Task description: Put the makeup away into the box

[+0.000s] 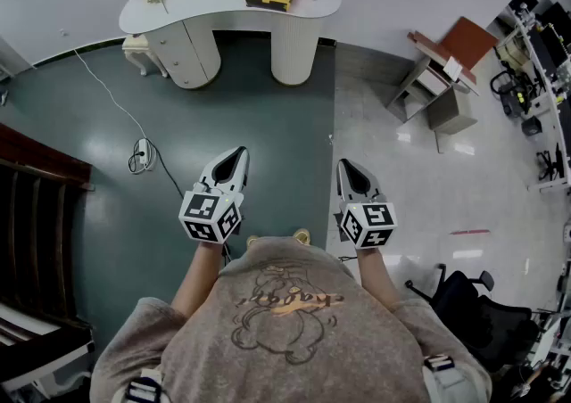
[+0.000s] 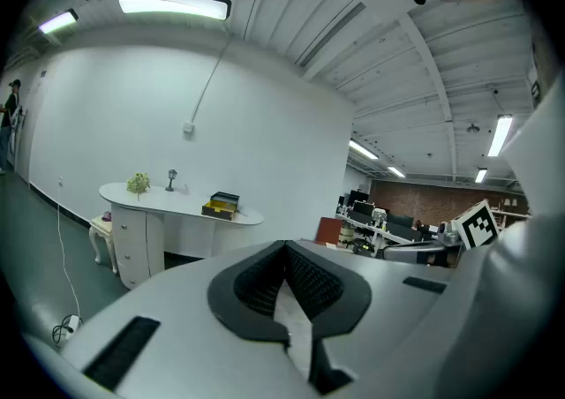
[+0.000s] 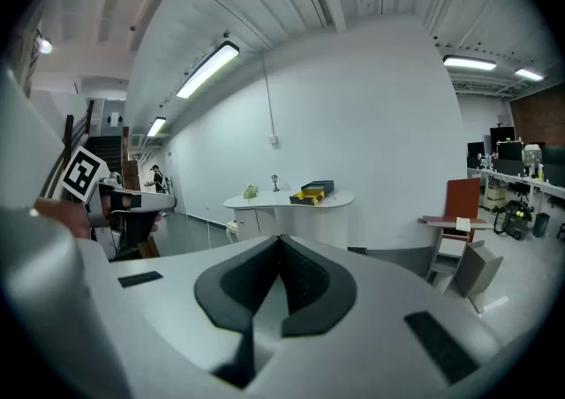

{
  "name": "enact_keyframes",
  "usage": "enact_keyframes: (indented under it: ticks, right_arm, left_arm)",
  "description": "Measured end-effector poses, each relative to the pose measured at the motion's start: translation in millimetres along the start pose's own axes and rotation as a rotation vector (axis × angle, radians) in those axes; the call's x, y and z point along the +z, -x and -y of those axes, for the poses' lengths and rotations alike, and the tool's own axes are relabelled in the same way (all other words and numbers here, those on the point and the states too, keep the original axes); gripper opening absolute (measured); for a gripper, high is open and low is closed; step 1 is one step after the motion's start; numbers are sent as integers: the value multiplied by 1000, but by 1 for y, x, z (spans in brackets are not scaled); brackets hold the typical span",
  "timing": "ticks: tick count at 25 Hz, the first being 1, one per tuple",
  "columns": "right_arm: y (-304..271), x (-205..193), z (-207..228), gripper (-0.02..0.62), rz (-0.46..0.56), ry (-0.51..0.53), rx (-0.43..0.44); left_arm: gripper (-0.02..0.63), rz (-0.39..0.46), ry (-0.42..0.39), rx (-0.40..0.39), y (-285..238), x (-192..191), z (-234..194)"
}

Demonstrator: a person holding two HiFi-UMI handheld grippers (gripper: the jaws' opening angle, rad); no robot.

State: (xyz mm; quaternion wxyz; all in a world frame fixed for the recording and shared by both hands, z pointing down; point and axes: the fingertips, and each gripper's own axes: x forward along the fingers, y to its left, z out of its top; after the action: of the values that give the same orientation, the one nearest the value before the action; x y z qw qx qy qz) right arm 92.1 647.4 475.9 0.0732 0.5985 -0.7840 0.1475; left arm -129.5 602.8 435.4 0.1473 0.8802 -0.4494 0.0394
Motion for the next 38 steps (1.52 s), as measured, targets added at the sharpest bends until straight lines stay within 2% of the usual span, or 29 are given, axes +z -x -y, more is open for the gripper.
enact_keyframes:
  ticks: [11, 20, 28, 38]
  right_arm:
    - [-7, -2, -12, 3, 10, -63, -14]
    - [-6, -16, -27, 3, 10, -53, -61]
    - [-22, -12, -32, 3, 19, -47, -62]
    - [-90, 8, -16, 3, 21, -27, -26]
  left_arm:
    - [21, -6, -34, -49, -2, 6, -6]
    - [21, -3, -31, -104, 6, -2, -18]
    - [21, 5, -27, -90, -1, 1, -35]
    - [21, 19, -27, -72, -49, 17, -69]
